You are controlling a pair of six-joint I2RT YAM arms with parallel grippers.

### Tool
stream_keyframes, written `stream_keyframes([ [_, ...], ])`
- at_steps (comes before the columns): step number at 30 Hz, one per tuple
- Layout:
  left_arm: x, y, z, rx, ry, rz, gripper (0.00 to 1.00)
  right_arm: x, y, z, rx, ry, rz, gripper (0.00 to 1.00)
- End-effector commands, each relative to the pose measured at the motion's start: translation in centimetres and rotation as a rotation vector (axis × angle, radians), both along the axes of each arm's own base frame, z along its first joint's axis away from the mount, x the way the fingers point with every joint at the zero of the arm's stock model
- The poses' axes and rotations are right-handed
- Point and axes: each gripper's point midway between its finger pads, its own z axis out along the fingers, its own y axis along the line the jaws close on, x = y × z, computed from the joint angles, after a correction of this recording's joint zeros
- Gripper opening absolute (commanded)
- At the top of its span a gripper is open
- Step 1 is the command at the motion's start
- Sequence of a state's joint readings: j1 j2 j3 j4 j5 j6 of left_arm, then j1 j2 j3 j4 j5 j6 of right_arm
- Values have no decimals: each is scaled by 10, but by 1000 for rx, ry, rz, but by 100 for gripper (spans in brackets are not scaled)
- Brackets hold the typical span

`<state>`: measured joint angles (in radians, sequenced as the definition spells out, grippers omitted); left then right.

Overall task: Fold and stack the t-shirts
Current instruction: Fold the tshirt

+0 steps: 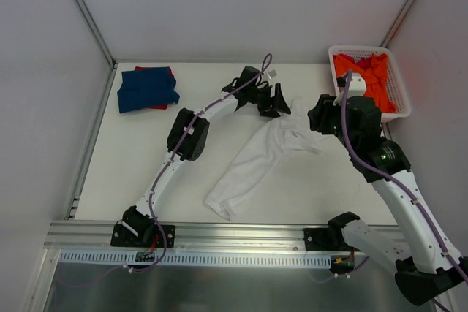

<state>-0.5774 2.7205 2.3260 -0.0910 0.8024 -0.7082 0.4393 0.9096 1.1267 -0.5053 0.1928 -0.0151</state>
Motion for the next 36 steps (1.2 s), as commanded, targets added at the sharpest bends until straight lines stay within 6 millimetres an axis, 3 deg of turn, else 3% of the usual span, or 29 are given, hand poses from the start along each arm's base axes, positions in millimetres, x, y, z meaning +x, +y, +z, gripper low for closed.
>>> stream_keyframes([
  [1, -6, -6, -8, -2, 25, -14, 72, -7, 2, 27, 57, -81, 15, 49],
  [4, -5, -5, -10, 3, 30, -4, 65, -8, 0, 29, 58, -87, 9, 49],
  [8, -4, -5, -10, 6, 28, 5, 42, -9, 2, 30, 84, -83, 8, 49],
  [12, 1, 0, -12, 21, 27, 30, 11, -10, 3, 32, 93, -88, 13, 49],
  [15, 5, 6, -13, 30, 31, 48, 0, -11, 3, 32, 96, -89, 14, 49],
  [21, 16, 22, -16, 60, 31, 103, 0, -12, 3, 30, 91, -85, 14, 49],
  [24, 27, 34, -7, 67, 14, 144, 0, -11, 4, 26, 89, -76, 20, 49],
  [28, 60, 68, 4, 74, 0, 247, 0, -11, 6, 24, 91, -70, 27, 49],
  [36, 106, 139, 4, 97, 28, 429, 0, -11, 6, 19, 80, -62, 30, 49],
])
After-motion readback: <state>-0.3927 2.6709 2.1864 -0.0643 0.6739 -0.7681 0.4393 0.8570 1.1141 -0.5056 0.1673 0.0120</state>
